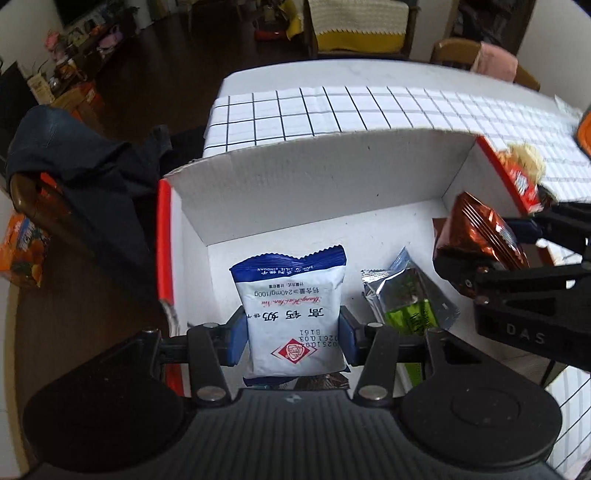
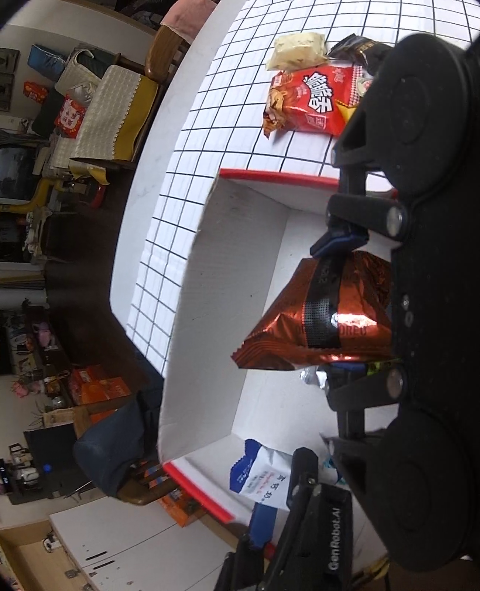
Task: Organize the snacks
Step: 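Carry both packets over the box and open both grippers to drop them, then withdraw both tools from the box back toward the snack pile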
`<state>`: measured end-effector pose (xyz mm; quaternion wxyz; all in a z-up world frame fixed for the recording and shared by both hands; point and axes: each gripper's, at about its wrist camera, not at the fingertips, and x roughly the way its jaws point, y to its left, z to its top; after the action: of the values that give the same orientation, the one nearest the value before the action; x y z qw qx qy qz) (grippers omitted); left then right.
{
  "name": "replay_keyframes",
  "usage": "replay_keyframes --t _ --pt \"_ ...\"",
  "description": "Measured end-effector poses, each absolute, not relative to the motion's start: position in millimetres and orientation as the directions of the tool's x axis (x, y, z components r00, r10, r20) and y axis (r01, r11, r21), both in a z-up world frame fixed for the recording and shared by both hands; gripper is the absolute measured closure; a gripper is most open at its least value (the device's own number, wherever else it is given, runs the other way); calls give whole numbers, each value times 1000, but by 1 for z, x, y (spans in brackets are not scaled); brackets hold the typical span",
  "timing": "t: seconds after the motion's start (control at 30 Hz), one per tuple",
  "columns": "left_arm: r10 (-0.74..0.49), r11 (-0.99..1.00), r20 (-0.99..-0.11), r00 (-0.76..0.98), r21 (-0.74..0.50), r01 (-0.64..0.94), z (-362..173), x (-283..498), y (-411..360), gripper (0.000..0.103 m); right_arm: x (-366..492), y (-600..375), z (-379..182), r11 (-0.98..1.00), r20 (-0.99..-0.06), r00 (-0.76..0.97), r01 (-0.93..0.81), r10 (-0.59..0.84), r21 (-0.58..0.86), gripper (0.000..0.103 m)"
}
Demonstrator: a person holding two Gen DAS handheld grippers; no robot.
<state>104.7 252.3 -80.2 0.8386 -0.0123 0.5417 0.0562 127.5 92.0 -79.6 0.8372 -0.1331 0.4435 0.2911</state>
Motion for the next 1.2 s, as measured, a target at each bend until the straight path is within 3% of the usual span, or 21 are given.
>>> replay_keyframes --t 0.3,0.6,0.83,1.07,1.2 --pt "98 994 -953 288 82 -69 -100 126 243 54 128 107 -95 779 -853 403 -627 332 7 52" --pt "85 994 -955 284 62 -88 -102 127 246 51 127 106 -96 781 -856 398 -624 330 11 50" --pt "56 992 -943 327 17 -122 -93 115 251 43 120 92 -82 785 -836 402 -617 374 55 40" --pt "36 990 -922 385 -20 -141 -76 97 253 37 110 72 -59 789 -806 417 -607 421 98 39" --pt "26 989 -899 437 -40 -140 -60 84 248 34 104 56 -43 786 -780 430 -605 455 126 29"
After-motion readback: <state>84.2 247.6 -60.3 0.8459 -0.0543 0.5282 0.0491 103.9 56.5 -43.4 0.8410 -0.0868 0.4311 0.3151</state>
